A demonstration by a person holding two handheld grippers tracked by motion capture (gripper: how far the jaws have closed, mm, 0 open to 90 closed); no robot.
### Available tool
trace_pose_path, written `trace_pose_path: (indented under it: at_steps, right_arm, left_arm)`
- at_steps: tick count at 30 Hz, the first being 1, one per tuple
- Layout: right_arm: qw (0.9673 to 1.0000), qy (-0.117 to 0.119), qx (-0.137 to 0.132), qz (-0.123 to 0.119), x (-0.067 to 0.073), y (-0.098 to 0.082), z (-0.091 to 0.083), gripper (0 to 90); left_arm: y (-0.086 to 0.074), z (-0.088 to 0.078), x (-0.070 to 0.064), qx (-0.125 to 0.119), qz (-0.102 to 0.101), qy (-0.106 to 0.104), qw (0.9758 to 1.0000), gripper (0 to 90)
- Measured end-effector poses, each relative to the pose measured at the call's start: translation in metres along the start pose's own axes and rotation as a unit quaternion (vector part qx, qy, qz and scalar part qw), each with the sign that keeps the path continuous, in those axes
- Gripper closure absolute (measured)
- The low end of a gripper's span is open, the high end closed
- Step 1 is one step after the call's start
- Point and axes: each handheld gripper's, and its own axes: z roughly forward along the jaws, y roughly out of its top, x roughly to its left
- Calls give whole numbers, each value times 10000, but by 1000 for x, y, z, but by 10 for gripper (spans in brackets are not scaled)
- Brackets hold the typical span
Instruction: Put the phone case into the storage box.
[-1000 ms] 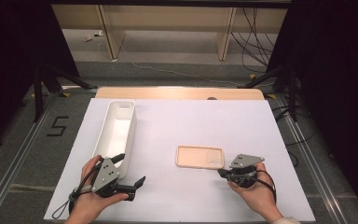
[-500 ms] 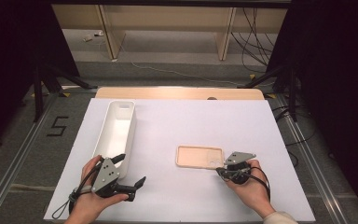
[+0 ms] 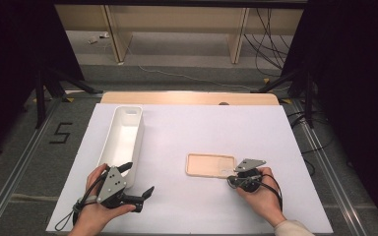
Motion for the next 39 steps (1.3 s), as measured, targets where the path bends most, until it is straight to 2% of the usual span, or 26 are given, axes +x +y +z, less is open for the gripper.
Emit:
trace_pose_path:
  at_steps: [21, 26, 39]
  right_arm:
    - [9995, -307, 79, 68, -8, 8, 10, 900]
    - [9990, -435, 80, 84, -15, 14, 16, 900]
    - [9981, -594, 42, 158, -28, 26, 28, 900]
  left_arm:
    - [0, 0, 0, -4, -10, -6, 10000, 19]
    - [0, 0, 0, -4, -9, -8, 10000, 20]
    - [0, 0, 0, -8, -10, -18, 10000, 20]
